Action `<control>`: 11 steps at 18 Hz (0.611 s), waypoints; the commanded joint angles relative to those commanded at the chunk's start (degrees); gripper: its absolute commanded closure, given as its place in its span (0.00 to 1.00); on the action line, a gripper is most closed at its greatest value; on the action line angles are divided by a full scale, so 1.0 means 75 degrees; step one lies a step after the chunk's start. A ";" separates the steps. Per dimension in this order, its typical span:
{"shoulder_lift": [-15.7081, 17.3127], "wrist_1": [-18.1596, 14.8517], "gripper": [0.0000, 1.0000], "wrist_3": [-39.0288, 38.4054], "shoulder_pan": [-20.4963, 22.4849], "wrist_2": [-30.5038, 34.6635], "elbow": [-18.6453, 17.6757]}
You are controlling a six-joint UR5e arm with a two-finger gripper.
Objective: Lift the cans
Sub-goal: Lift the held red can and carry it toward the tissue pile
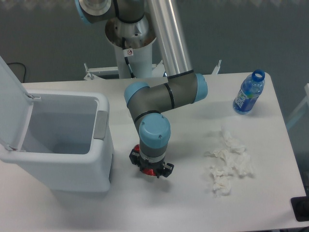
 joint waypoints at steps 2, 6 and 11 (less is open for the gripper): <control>0.0012 0.0000 0.38 0.0023 0.0023 0.0000 0.0023; 0.0199 0.0000 0.38 0.0175 0.0117 0.0000 0.0258; 0.0644 -0.0012 0.37 0.1030 0.0620 -0.0058 0.0480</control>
